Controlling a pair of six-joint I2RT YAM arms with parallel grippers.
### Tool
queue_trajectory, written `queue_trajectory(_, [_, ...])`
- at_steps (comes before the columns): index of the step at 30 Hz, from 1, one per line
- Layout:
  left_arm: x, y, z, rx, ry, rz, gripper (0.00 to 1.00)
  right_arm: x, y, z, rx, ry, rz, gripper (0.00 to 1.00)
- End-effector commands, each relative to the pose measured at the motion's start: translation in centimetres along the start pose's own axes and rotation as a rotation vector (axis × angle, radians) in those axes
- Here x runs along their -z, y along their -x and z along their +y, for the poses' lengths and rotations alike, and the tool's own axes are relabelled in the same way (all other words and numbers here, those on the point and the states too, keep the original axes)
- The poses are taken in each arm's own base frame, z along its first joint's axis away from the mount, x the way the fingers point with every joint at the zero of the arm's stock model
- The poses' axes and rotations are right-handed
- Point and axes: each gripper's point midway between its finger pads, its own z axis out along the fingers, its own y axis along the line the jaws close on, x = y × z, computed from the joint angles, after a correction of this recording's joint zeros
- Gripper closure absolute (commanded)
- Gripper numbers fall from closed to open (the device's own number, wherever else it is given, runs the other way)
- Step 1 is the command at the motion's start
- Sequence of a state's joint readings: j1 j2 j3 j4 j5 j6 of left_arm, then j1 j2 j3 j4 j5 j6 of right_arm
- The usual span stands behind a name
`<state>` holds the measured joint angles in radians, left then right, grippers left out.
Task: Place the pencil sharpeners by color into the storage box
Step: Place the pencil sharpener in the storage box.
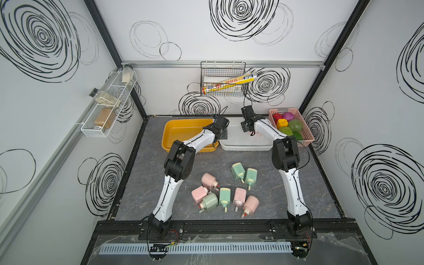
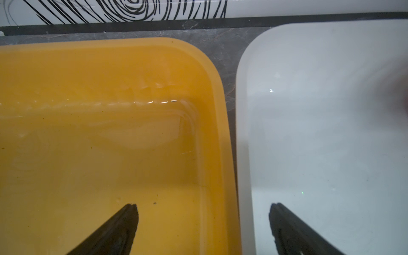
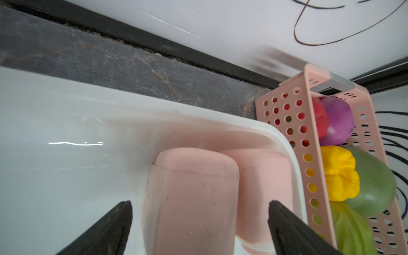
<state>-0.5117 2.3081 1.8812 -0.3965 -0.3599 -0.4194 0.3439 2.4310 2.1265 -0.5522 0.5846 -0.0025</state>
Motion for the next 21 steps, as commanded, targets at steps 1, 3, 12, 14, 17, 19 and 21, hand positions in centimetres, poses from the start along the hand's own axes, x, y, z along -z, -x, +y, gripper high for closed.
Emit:
queue_trajectory(1, [-0.6,-0.1,0.4,0.007,0.009,0.007,0.01,1.0,1.1,-1.3,0.045,-0.063,-0.033,0.0])
queue_trajectory(3, [-0.7,-0.2,0.5,0.007,0.012,0.01,0.01,0.8,0.9,-1.7,0.06,-0.092,-0.029,0.0])
queue_trajectory(12, [-0.9,-0.4,1.0,0.009,0.023,0.017,0.01,0.1,0.7,-1.4,0.16,-0.096,-0.033,0.0])
queue_trajectory(14, [-1.0,-0.4,1.2,0.01,0.026,0.02,0.01,-0.1,0.6,-1.3,0.182,-0.098,-0.029,0.0])
queue_trajectory(17, [-1.0,-0.4,1.5,0.013,0.029,0.023,0.01,-0.2,0.5,-1.5,0.21,-0.111,-0.025,0.0])
queue_trajectory(19, [-1.0,-0.4,1.5,0.013,0.028,0.023,0.01,-0.4,0.3,-1.5,0.227,-0.112,-0.019,0.0])
queue_trajectory(21, [-1.0,-0.4,1.5,0.014,0.028,0.023,0.01,-0.4,0.2,-1.4,0.245,-0.105,-0.019,0.0])
